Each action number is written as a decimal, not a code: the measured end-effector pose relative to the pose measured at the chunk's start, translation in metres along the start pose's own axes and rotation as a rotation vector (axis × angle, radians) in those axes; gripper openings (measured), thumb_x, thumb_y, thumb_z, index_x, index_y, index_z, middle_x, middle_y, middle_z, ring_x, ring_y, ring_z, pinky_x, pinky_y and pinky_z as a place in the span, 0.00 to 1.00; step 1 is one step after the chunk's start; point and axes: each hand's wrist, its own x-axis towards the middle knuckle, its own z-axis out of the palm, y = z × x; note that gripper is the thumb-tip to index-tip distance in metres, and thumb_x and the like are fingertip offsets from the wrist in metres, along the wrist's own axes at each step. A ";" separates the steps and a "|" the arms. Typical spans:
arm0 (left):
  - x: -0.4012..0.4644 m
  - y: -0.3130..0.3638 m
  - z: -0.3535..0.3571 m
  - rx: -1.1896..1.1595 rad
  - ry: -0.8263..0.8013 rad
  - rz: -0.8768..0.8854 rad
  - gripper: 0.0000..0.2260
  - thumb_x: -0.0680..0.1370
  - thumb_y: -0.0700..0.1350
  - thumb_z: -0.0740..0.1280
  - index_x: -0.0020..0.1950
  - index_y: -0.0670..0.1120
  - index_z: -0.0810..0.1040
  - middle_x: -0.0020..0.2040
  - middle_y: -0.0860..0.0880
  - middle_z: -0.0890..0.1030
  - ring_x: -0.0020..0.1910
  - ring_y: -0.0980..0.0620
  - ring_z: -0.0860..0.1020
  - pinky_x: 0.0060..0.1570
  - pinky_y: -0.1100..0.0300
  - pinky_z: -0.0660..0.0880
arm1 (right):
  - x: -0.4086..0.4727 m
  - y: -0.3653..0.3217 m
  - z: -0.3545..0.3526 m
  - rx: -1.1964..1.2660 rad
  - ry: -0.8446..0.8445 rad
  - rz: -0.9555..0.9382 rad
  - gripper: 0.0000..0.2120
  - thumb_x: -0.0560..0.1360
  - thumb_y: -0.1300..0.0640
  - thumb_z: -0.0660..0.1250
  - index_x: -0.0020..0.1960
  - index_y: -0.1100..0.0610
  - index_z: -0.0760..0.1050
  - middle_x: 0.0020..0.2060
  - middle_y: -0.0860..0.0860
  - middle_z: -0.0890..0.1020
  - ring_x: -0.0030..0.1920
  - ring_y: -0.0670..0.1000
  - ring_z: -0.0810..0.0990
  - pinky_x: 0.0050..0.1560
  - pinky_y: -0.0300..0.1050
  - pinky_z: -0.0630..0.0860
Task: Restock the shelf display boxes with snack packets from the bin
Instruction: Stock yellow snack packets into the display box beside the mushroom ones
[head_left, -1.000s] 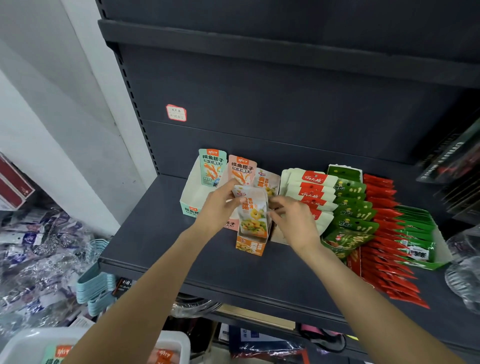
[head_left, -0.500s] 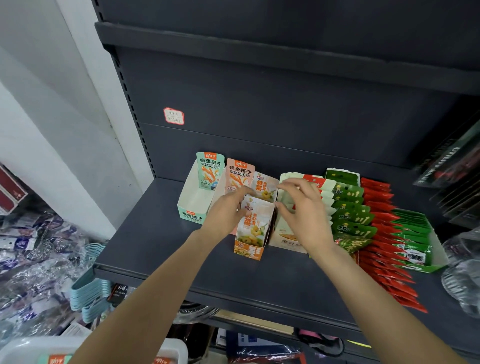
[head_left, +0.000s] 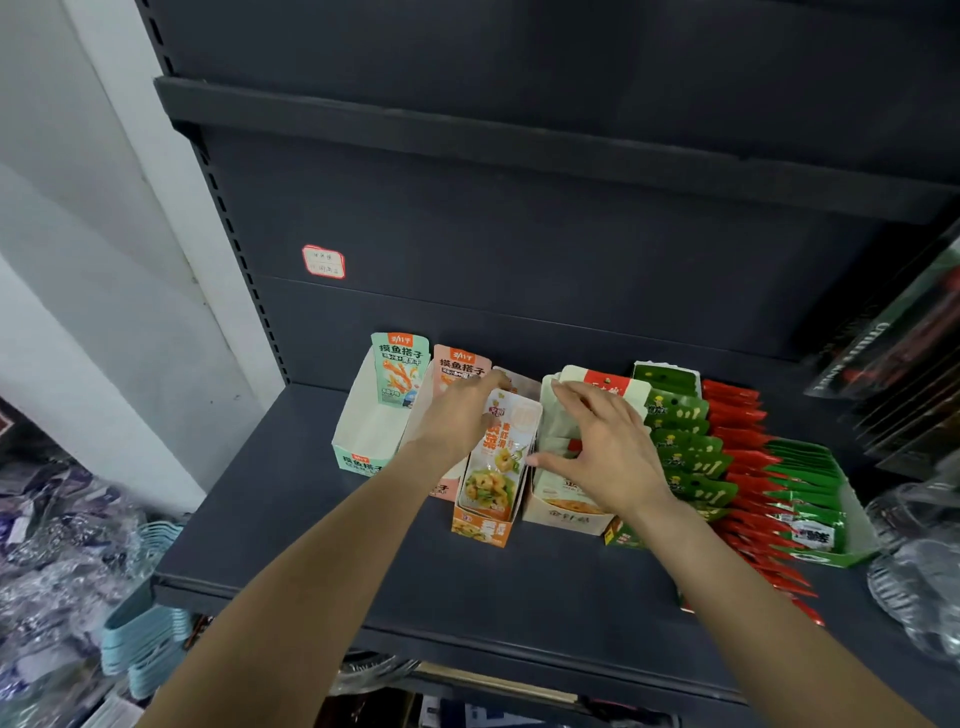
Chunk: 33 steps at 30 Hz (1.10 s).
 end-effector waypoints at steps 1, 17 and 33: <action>0.002 -0.001 0.000 0.016 -0.007 0.003 0.19 0.76 0.39 0.68 0.65 0.50 0.69 0.62 0.45 0.76 0.58 0.44 0.75 0.56 0.50 0.75 | 0.000 0.001 -0.001 -0.002 -0.012 0.000 0.44 0.68 0.32 0.65 0.76 0.49 0.54 0.74 0.46 0.59 0.74 0.49 0.55 0.74 0.46 0.49; 0.012 -0.003 0.011 0.220 0.030 0.037 0.27 0.76 0.38 0.67 0.72 0.51 0.63 0.69 0.45 0.66 0.68 0.45 0.65 0.63 0.51 0.70 | 0.004 0.005 -0.002 -0.070 -0.068 -0.037 0.48 0.68 0.31 0.64 0.77 0.49 0.46 0.75 0.47 0.56 0.74 0.50 0.53 0.74 0.46 0.47; -0.015 0.011 -0.004 0.248 0.129 0.064 0.18 0.80 0.46 0.61 0.70 0.50 0.65 0.68 0.47 0.69 0.65 0.47 0.69 0.61 0.54 0.69 | -0.010 -0.009 -0.003 -0.019 -0.005 -0.026 0.38 0.73 0.39 0.65 0.76 0.51 0.54 0.75 0.49 0.58 0.75 0.50 0.53 0.75 0.47 0.48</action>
